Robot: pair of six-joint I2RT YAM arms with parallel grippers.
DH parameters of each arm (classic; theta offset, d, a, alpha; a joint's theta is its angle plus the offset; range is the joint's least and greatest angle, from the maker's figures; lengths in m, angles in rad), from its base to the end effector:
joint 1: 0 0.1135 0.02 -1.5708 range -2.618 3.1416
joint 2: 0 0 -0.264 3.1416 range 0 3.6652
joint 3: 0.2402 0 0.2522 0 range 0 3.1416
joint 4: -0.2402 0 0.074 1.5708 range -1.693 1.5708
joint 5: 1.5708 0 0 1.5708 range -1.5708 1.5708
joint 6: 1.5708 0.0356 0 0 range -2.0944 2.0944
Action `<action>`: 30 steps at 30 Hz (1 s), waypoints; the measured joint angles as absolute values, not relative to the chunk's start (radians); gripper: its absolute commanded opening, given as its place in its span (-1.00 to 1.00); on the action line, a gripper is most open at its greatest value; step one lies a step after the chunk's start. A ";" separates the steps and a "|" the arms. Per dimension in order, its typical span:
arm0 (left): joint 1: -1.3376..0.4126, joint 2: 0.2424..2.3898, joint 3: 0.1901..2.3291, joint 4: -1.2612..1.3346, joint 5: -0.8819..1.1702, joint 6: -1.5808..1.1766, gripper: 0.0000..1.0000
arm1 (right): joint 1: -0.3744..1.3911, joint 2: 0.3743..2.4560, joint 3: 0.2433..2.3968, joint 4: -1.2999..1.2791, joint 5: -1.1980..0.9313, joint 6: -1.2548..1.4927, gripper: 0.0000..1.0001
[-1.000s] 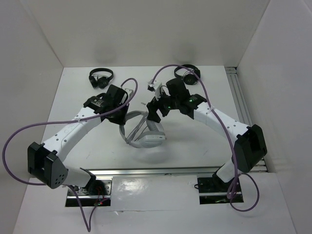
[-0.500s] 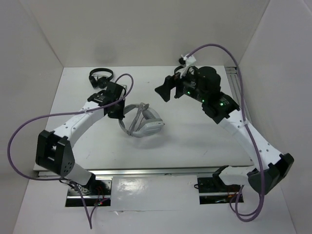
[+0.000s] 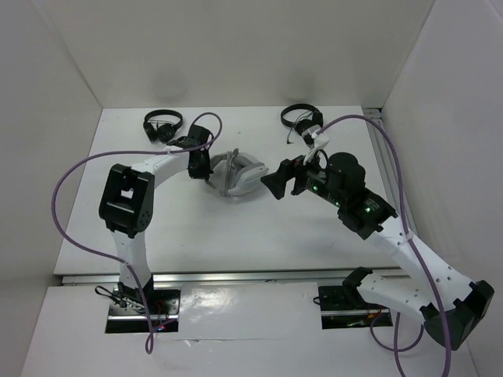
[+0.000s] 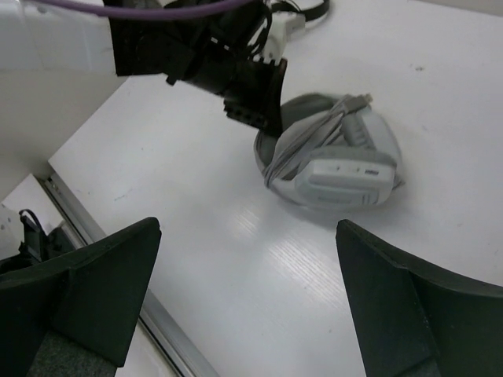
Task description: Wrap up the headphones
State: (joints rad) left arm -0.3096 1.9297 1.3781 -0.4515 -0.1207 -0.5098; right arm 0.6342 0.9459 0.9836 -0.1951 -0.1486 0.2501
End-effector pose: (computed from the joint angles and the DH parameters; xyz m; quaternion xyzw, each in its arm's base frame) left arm 0.3933 -0.1213 0.1912 -0.1126 0.9518 -0.0582 0.2795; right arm 0.1708 0.1322 0.3797 -0.1921 0.7353 0.3281 0.5611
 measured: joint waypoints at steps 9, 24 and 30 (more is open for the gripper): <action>-0.316 2.062 1.495 -0.398 -0.108 -0.558 -0.49 | 0.694 0.936 0.942 -0.187 -0.133 0.268 1.00; -0.339 1.682 1.288 -0.367 -0.162 -0.618 1.00 | 0.775 0.899 0.945 -0.205 -0.049 0.304 1.00; -0.334 1.314 1.251 -0.397 -0.199 -0.628 1.00 | 0.784 0.904 1.063 -0.379 0.068 0.325 1.00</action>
State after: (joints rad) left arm -0.3336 1.3136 1.2510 -0.3973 -0.1986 -0.6281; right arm 0.7841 0.9035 1.0634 -0.3794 0.0685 0.3248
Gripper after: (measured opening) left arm 1.000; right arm 0.999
